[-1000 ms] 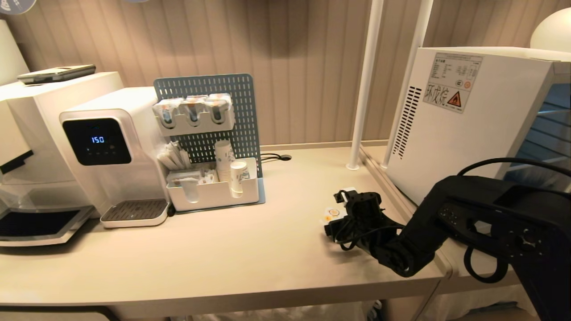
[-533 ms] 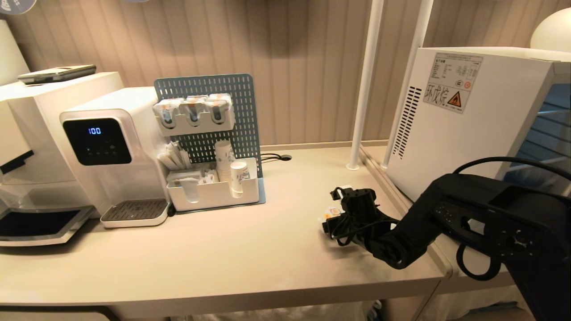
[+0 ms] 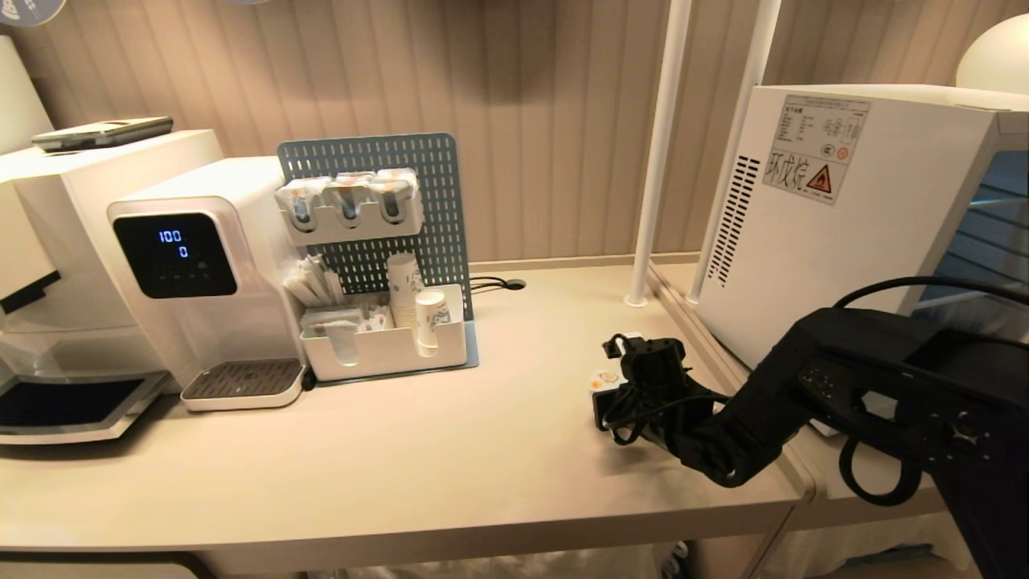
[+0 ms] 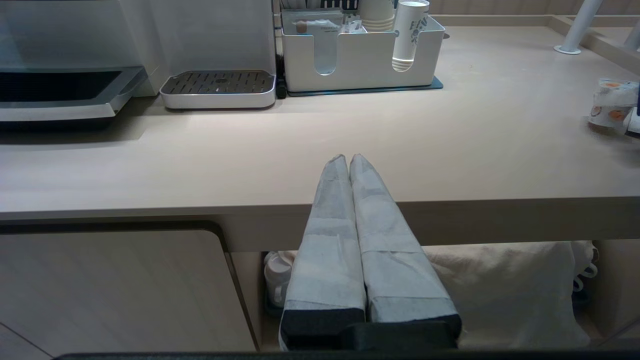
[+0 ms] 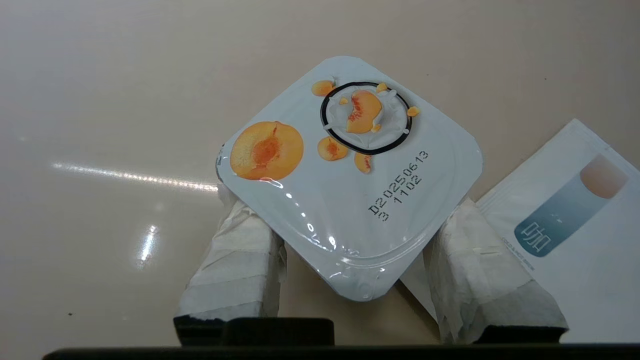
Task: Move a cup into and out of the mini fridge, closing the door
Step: Put the yoghurt in the freezer
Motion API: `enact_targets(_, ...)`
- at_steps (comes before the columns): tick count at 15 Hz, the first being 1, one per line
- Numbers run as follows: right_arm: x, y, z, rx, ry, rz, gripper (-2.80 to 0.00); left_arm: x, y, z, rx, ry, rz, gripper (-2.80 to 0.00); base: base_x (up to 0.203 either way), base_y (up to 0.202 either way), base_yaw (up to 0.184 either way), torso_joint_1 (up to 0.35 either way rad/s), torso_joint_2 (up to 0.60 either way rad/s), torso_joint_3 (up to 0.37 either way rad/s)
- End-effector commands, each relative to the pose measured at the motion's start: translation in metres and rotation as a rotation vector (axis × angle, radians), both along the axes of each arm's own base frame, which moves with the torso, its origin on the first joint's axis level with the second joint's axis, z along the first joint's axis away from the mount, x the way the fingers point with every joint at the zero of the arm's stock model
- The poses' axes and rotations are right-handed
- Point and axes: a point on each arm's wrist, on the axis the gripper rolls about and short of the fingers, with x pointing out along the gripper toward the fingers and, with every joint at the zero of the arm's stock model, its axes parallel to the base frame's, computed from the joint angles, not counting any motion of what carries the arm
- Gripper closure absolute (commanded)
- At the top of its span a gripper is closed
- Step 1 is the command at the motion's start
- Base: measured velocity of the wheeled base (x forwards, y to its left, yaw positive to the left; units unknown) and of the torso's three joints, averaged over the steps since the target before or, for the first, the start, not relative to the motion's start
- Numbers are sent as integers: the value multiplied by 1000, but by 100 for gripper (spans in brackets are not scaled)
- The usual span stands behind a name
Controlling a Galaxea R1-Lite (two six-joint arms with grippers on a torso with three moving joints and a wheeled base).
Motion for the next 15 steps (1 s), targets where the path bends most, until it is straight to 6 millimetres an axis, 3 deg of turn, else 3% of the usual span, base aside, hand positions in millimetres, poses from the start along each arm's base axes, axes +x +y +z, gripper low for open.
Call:
enact_targets(1, -13, -5, 27, 29, -31, -5, 0, 0, 0, 0, 0, 3, 0, 0, 0, 0, 0, 0, 0, 0)
enact_targets(5, -63, -28, 73, 44, -91, -32, 0, 0, 0, 0, 0, 3, 0, 0, 0, 0, 0, 0, 0, 0)
enact_targets(9, -126, -60, 123, 10, -245, -223, 0, 0, 0, 0, 0, 3, 0, 0, 0, 0, 0, 0, 0, 0)
enact_targets(12, -184, -98, 179, 23, -425, -382, 0, 0, 0, 0, 0, 3, 0, 0, 0, 0, 0, 0, 0, 0)
enact_targets(15, -248, -151, 222, -25, -561, -685, 0, 0, 0, 0, -3, 3, 0, 0, 0, 0, 0, 0, 0, 0)
